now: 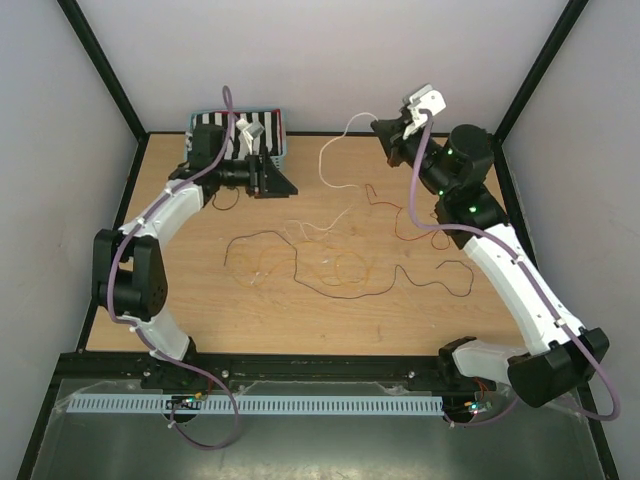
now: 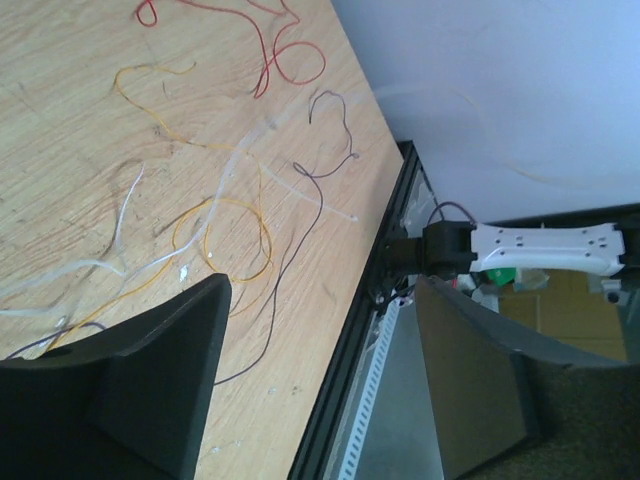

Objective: Zip-tie the wires
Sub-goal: Place the cable at the center of the board.

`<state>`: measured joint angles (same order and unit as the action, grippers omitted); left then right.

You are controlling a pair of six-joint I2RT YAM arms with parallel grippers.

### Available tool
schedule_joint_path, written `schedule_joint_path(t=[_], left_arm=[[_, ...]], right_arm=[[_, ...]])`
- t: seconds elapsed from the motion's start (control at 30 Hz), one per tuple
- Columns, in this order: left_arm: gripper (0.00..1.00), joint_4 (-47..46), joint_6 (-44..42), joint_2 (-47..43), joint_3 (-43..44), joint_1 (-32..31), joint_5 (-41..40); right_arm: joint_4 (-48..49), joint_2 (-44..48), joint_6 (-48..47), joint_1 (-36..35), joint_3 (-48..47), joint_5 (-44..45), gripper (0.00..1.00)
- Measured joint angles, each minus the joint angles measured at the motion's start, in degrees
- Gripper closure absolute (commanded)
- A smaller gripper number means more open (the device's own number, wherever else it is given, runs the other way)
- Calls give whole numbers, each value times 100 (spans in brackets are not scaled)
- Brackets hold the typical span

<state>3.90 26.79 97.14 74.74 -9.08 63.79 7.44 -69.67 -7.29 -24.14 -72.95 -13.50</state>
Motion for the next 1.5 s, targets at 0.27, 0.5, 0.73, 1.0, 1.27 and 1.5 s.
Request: schedule_joint_path(t=[0.27,0.5,0.73,1.0,1.27,1.5], left_arm=[[19,9,-389,-186,-459,-236,-459],[19,109,-605,-208,-590,-254,-1064],[19,684,-883,260,-254,-254,-2083],[21,1394,-1755,1261,1233,-299,-2186],[32,1631,-2330,1893,1513,-389,-1360],[31,1884,-2804,2035,1556,-881,-1294]], right_arm=[[-9,22,479,0,-592,101,100],[-66,31,654,0,-721,382,100],[-267,391,494,0,-433,675,100],[-678,1283,295,0,166,872,100],[-1073,1926,304,0,546,879,100],[-1211,2249,472,0,953,780,100]])
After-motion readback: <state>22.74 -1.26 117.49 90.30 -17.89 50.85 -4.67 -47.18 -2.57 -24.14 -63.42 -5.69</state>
